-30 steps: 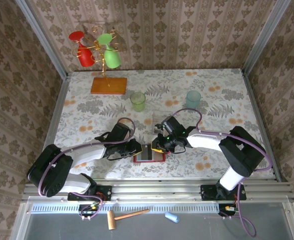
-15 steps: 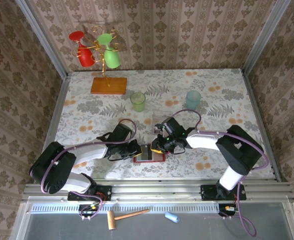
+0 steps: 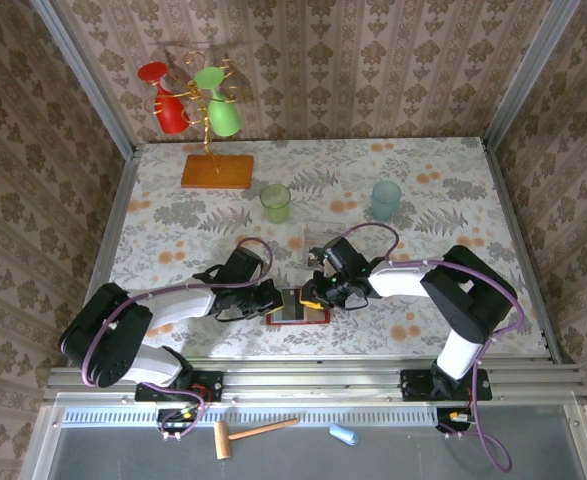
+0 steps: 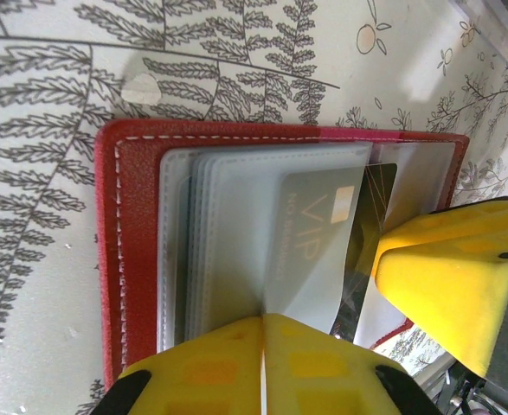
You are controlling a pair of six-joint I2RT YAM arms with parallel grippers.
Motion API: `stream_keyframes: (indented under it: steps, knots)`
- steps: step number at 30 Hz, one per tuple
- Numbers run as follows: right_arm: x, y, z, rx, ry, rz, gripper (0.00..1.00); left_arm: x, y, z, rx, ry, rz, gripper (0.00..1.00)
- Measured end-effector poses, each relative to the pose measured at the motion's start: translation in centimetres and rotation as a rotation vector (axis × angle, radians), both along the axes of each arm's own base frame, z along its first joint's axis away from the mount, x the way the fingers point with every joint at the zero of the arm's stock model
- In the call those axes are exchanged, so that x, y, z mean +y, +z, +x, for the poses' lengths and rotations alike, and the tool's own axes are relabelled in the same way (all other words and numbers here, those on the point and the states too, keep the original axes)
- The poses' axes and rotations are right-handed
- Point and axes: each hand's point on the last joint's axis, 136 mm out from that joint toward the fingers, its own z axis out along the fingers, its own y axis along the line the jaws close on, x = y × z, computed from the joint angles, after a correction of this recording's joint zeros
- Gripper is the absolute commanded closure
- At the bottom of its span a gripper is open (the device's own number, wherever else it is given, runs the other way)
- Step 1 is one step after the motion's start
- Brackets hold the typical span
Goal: Take the credit cards out of the card holder
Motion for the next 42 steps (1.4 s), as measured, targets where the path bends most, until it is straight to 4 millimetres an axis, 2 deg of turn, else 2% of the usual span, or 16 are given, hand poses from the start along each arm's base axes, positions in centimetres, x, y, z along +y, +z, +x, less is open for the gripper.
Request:
stream_keyframes:
  steps: [24,42]
  knots:
    - [0.3,0.1,-0.1,0.007,-0.006,0.034,0.9,-0.3,-0.1,0.1,-0.002,-0.004,-0.01,0.9]
    - [-1.2,1.2,0.2,-0.027,0.0,0.026,0.92,0.2,0.0,-0.1,-0.012,0.009,-0.011,0.87]
